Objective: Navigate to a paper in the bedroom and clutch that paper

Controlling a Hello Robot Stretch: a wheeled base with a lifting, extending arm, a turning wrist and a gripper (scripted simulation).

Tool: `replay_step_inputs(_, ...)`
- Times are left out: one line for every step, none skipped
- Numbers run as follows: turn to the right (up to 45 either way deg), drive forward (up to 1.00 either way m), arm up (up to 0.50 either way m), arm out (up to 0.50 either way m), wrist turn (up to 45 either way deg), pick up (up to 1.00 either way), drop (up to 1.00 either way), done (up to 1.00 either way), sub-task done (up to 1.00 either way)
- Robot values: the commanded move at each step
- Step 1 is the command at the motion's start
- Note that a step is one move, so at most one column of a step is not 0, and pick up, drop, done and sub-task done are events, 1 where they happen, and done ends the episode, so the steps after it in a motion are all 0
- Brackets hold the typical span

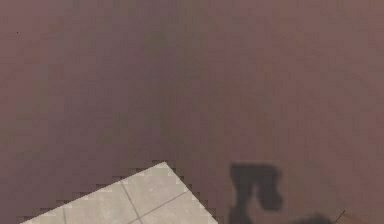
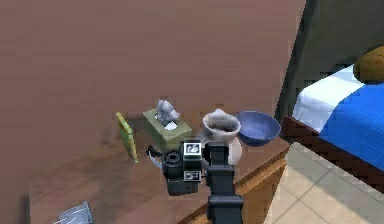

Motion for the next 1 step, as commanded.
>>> replay_step_inputs(0.0,0.00,0.00,0.00,0.0,0.00,0.00,1.00,0.00)
